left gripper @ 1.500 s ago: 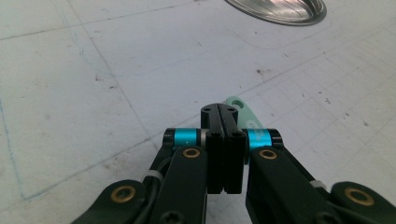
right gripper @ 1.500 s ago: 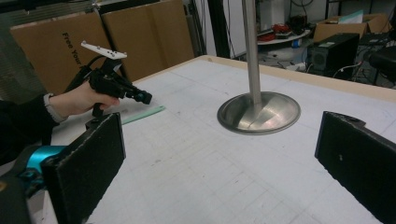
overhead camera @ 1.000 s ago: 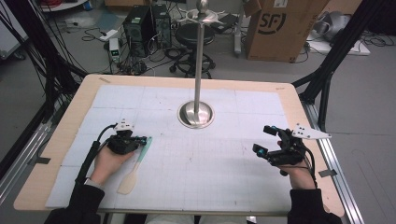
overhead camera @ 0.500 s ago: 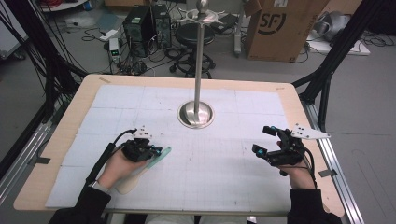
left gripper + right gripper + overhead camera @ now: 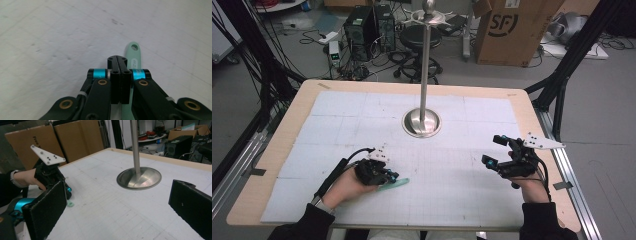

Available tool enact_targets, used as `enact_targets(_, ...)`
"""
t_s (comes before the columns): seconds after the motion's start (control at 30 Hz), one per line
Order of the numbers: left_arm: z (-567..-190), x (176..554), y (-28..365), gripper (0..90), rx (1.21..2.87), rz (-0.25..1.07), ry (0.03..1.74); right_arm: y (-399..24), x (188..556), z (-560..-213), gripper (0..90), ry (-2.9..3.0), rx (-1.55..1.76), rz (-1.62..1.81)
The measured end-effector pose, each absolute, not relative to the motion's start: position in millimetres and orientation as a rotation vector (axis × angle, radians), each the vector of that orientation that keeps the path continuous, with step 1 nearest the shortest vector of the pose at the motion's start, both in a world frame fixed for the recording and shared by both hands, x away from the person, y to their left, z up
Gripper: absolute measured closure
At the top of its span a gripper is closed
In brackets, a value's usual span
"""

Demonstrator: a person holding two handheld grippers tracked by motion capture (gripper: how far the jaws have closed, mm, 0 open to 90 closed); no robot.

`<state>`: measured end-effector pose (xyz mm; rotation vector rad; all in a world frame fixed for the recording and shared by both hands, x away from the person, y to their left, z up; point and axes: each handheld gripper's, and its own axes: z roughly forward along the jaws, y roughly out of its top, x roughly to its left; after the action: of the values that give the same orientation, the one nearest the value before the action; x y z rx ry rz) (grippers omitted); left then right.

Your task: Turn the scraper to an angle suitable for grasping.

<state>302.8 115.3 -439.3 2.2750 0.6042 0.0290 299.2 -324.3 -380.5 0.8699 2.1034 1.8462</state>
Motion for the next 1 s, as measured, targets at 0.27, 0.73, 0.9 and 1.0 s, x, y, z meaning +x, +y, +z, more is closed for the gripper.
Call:
enact_targets(0.27,-439,299,110,89.7,2.283,0.038,0.573,-324,300,-381,0.6,2.109,0.87,1.845)
enact_targets(0.73,-398,277,162,85.7,2.188,0.129,0.504,-330,300,-377,0.7,2.066,0.879,1.881)
enact_targets(0.9,-391,268,170,61.4,2.191,0.066,0.43,-323,302,-378,0.7,2.089,0.873,1.877)
enact_targets(1.0,-388,269,171,37.5,2.262,0.05,0.415,-317,304,-377,0.7,2.113,0.863,1.871)
